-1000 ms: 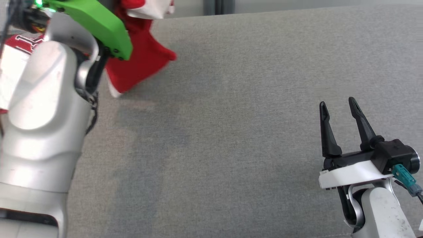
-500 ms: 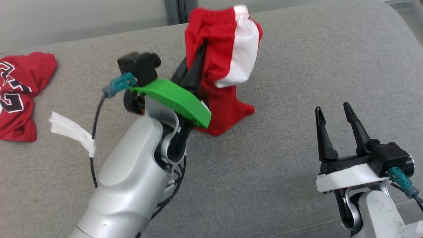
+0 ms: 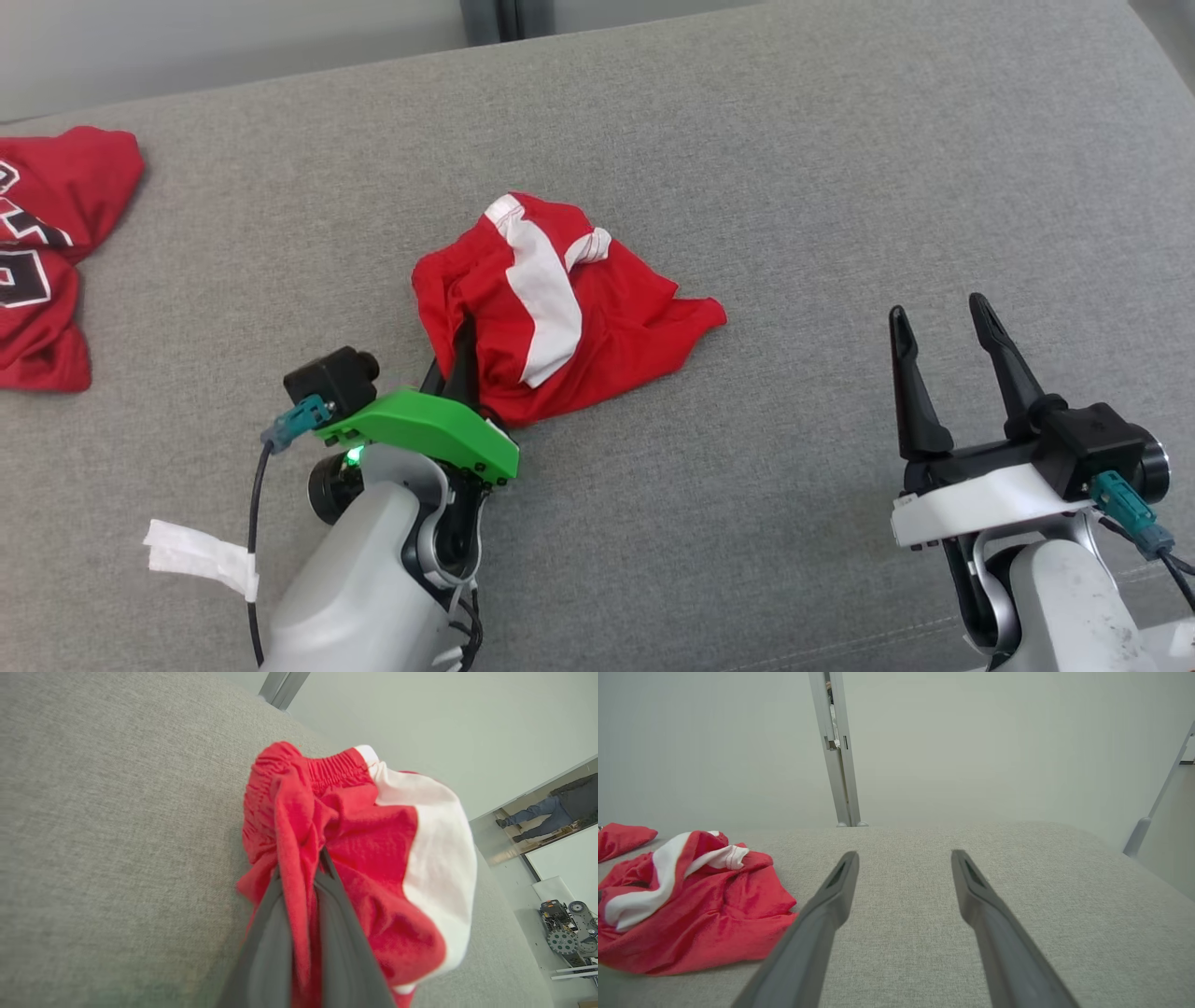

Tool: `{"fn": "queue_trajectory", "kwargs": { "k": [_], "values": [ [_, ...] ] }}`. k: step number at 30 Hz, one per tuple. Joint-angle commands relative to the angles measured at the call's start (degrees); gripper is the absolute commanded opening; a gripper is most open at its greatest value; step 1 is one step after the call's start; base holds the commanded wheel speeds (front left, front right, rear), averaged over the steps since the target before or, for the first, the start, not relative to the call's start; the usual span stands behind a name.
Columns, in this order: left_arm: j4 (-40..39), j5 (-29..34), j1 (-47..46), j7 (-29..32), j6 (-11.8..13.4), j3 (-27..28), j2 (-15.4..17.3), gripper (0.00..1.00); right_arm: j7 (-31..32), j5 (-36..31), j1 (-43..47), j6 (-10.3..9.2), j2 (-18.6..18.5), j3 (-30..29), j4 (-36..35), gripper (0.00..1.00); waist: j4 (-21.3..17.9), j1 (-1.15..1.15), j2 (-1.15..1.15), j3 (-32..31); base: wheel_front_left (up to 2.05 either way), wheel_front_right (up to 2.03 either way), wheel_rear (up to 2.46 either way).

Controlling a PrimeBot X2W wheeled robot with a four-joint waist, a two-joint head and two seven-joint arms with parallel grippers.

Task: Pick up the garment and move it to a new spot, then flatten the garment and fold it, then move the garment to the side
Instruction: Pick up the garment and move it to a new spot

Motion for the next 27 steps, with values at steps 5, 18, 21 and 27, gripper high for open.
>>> {"fn": "queue_trajectory", "kwargs": {
  "k": [5,18,21,27],
  "values": [
    [0.40,4.02,2.66,-0.42,-0.43,1.23,0.25,0.52,-0.18,0.11,0.18,-0.02,-0.10,1.43,0.47,1.00,0.92,0.00,0.00,-1.43,0.00,0.00,0.00],
    [-5.73,18.75,6.49,-0.37,-2.15,6.74,1.85,1.00,-0.18,-0.95,1.23,-0.02,-0.10,1.50,1.44,1.00,1.67,0.00,0.00,-5.63,0.00,0.00,0.00],
    [-7.84,21.56,8.06,-0.38,-2.68,7.87,2.97,1.00,-0.18,-1.47,1.60,-0.02,-0.11,1.77,1.79,1.00,1.79,0.00,0.00,-6.88,0.00,0.00,0.00],
    [-12.98,25.90,13.35,-0.37,-3.55,10.05,4.53,1.00,-0.18,-2.30,2.29,-0.02,-0.11,2.45,2.46,1.00,1.88,0.00,0.00,-8.71,0.00,0.00,0.00]
  ]
}}
